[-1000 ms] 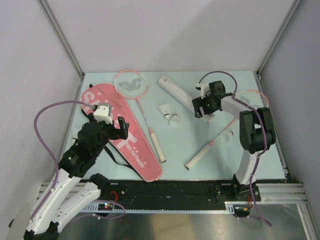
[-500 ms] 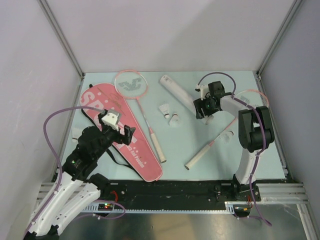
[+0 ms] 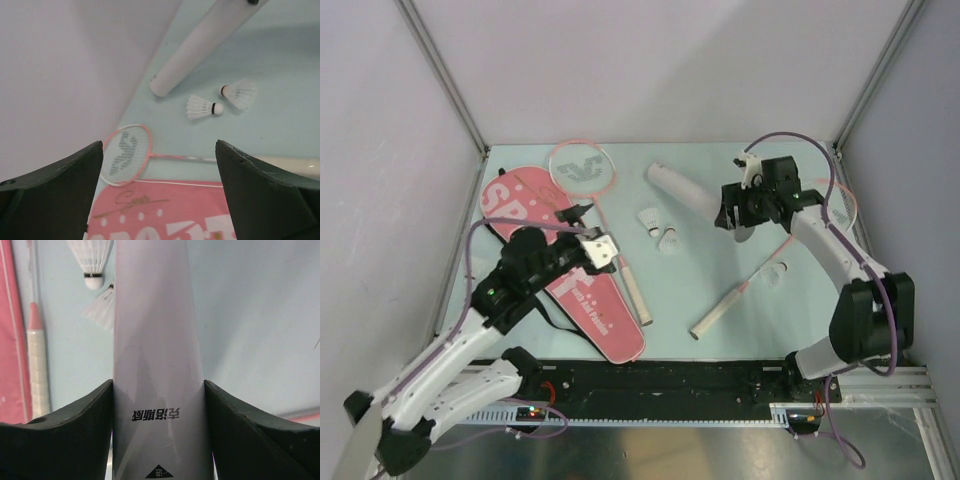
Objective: Pack up the badminton gear
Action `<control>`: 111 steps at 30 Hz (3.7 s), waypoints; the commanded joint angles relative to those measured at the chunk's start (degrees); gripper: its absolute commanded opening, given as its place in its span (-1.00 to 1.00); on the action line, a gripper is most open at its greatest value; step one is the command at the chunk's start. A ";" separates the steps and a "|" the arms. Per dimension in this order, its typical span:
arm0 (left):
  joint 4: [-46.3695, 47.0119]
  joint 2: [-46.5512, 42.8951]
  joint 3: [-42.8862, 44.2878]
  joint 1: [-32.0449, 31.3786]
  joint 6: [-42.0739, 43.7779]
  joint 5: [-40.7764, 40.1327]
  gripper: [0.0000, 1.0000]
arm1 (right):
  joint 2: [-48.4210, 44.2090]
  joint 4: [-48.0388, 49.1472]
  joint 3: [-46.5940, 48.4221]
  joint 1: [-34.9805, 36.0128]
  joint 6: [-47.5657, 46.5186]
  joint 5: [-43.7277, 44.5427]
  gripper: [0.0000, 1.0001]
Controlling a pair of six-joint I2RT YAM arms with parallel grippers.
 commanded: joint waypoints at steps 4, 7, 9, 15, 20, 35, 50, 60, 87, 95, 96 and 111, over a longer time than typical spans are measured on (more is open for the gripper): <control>18.09 17.07 1.71 -0.88 16.98 8.32 0.96 | -9.33 0.89 -8.76 0.33 9.98 -1.37 -0.39; 21.25 25.32 4.25 -1.03 16.61 14.60 0.95 | -12.14 1.30 -11.47 0.25 11.07 0.14 -0.39; 22.76 30.15 6.02 -1.21 16.28 18.26 0.96 | -13.83 1.42 -12.44 0.19 11.67 0.43 -0.39; 24.33 42.07 12.53 -2.54 18.71 21.95 0.96 | -18.08 0.52 -13.43 -0.43 12.15 -0.23 -0.37; 24.55 49.75 19.36 -3.35 21.03 23.38 0.96 | -19.71 0.03 -13.49 -1.29 12.46 -1.53 -0.37; 25.55 67.39 30.29 -7.49 22.64 27.61 0.95 | -20.46 -0.02 -13.43 -1.40 12.64 -4.44 -0.34; 30.35 74.72 37.38 -7.90 21.33 25.48 0.68 | -22.97 -0.21 -13.44 -0.99 14.10 -5.05 -0.28; 32.96 68.31 35.77 -7.91 16.15 20.37 0.17 | -29.46 -0.13 -11.01 -2.51 19.05 -4.51 0.29; 10.68 33.69 24.14 -7.31 -2.77 -16.36 -0.25 | -46.99 15.96 -7.29 -9.20 36.88 -22.23 0.31; -6.58 12.91 13.65 -7.78 -13.17 -17.85 -0.20 | -42.84 18.38 -7.29 -3.91 39.78 -23.76 0.17; -7.44 10.65 12.12 -7.81 -14.37 -17.01 -0.20 | -42.12 18.66 -7.29 -2.00 39.86 -22.78 0.17; -19.36 0.91 4.00 -7.83 -23.61 -7.14 -0.13 | -28.86 27.38 -6.61 17.94 43.84 -12.57 0.06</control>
